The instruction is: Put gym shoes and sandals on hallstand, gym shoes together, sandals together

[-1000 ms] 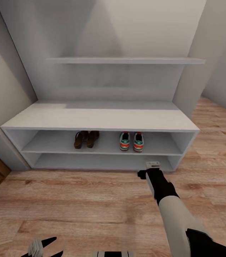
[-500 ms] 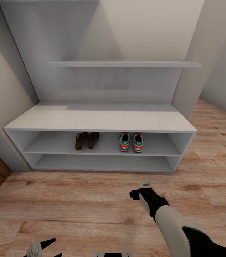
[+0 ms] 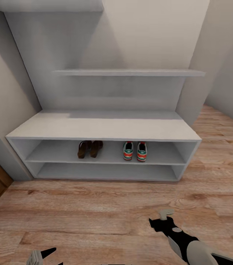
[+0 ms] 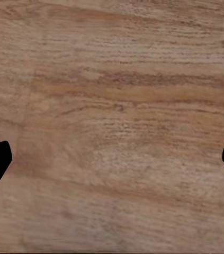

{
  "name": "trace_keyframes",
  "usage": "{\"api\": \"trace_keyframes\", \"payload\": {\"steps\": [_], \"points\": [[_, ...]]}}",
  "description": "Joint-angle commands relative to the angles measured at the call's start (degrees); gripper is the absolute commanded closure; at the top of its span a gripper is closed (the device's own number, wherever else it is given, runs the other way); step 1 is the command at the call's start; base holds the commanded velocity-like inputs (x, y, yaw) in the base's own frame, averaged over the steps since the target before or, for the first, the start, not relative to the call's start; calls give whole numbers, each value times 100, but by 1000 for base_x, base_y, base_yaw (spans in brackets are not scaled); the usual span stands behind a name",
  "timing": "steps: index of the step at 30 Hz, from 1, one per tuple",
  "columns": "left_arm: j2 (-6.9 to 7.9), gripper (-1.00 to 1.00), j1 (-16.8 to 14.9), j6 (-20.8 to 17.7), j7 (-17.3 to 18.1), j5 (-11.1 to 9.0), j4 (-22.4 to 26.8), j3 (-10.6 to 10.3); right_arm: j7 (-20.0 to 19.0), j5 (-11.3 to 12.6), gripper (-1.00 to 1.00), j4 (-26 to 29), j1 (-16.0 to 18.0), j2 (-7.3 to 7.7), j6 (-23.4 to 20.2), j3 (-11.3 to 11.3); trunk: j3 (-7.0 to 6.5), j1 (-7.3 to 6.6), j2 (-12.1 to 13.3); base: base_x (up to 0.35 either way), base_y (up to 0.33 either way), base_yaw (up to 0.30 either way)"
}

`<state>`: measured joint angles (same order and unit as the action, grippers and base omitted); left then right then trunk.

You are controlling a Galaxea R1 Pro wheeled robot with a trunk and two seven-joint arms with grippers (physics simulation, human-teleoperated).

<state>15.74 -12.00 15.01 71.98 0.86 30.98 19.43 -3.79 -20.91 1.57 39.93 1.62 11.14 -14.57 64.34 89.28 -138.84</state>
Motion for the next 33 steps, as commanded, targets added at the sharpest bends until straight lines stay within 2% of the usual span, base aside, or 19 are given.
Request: {"api": "trace_keyframes", "payload": {"steps": [1, 4, 7, 8, 11, 16, 17, 22, 24, 25, 33], "points": [[-2, -100, -4, 28, 18, 10, -4, 19, -126, -34, -100, -4, -42, 57, 109, -46, -14, -24, 40, 0, 0, 0], [-1, -100, -4, 28, 6, 10, -4, 87, -622, -24, -100, -3, -279, 298, 464, -46, -68, -90, 160, 0, 0, 0], [-1, -100, -4, 28, 3, 16, -4, 244, -830, -17, -100, -1, -431, 409, 652, -46, -122, -155, 280, 0, 0, 0], [-5, -100, -1, 28, -3, 41, -6, 503, -961, -11, -100, 1, -623, 503, 946, -46, -140, -177, 321, 0, 0, 0], [-8, -100, 2, 28, -6, 54, -10, 689, -1007, -5, -100, 1, -827, 566, 1280, -46, -194, -243, 441, 0, 0, 0], [-3, -100, 14, 28, -30, 53, -12, 820, -1029, -2, -100, 1, -1094, 598, 1782, -46, -284, -353, 641, 0, 0, 0], [-4, -100, 37, 31, -165, 49, -16, 963, -1031, -1, -100, 1, -1279, 602, 2035, -46, -302, -375, 682, 0, 0, 0], [-26, -100, 176, 167, -546, 46, -22, 1357, -992, 6, -100, 2, -1394, 600, 2143, -52, -391, -485, 882, 0, 0, 0], [-43, -100, 196, 246, -630, 46, -53, 1436, -930, 7, -100, 2, -1406, 597, 2153, -53, -427, -529, 962, 0, 0, 0], [-64, -100, 210, 329, -844, 34, -253, 1511, -790, 8, -100, 2, -1420, 589, 2162, -54, -445, -551, 1002, 0, 0, 0], [-81, -100, 216, 360, -1015, 36, -405, 1537, -703, 8, -100, 1, -1426, 570, 2148, -55, -589, -727, 1323, 0, 0, 0]]}}
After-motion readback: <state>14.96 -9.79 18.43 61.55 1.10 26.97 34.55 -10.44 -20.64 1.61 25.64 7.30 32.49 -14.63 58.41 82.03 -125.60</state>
